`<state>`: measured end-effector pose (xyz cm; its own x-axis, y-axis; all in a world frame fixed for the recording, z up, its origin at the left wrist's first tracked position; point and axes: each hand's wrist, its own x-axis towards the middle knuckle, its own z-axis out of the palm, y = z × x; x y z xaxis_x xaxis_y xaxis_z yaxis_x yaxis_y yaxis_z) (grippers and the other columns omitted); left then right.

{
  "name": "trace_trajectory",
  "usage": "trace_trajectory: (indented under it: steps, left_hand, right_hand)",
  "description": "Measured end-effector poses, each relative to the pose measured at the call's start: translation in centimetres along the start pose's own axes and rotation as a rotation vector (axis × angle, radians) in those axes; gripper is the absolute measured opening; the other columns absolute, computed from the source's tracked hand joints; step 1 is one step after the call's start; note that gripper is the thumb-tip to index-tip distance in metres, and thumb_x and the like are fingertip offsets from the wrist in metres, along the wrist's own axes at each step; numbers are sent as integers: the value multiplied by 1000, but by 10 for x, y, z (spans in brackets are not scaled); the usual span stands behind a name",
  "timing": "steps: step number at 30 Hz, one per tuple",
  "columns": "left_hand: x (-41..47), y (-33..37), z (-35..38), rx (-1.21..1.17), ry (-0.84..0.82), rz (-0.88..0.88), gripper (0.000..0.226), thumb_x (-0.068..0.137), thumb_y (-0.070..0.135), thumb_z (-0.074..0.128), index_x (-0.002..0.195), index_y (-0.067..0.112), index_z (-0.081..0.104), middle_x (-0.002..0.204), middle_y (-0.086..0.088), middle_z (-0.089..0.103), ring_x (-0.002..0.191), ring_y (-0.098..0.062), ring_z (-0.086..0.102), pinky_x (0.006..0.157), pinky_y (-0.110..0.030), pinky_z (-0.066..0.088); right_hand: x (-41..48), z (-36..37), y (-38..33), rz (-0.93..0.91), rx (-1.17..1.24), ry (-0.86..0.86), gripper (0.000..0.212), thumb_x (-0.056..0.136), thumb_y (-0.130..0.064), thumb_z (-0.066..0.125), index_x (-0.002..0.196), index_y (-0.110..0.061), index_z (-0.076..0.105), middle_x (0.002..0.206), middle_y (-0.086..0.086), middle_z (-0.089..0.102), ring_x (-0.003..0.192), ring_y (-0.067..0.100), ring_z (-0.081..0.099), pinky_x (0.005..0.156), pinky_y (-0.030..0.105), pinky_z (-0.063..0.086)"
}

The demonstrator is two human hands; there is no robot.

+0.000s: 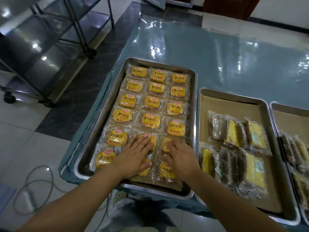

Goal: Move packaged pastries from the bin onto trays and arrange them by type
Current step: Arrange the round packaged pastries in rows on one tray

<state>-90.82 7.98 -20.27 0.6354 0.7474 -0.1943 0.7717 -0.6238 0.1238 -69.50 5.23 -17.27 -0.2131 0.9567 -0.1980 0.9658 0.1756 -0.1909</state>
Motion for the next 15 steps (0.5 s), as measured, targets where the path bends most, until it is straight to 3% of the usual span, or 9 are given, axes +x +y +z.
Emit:
trace_trajectory:
  steps: [3, 9, 15]
  left_hand:
    - [-4, -11, -3, -45, 45, -112, 76, 86, 68, 4, 146, 25, -13, 154, 1, -15, 139, -13, -26, 108, -36, -27]
    - [-21, -42, 2, -47, 50, -349, 90, 75, 72, -21, 146, 17, -13, 153, -3, -15, 140, -17, -21, 109, -36, -24]
    - [-21, -45, 8, -51, 47, -373, 89, 81, 70, -14, 148, 13, -2, 158, -7, 2, 142, -16, -14, 111, -36, -22]
  right_hand:
    - [14, -9, 5, -8, 33, 33, 53, 97, -41, 37, 144, -17, 31, 152, 4, 28, 138, 21, 24, 113, 36, 20]
    - [39, -10, 12, 21, 2, -103, 60, 100, -42, 25, 150, -13, 11, 159, 5, 6, 146, 20, 2, 119, 37, 9]
    - [42, -9, 13, 39, 11, -100, 60, 99, -42, 28, 150, -13, 13, 159, 5, 7, 146, 21, 3, 119, 38, 11]
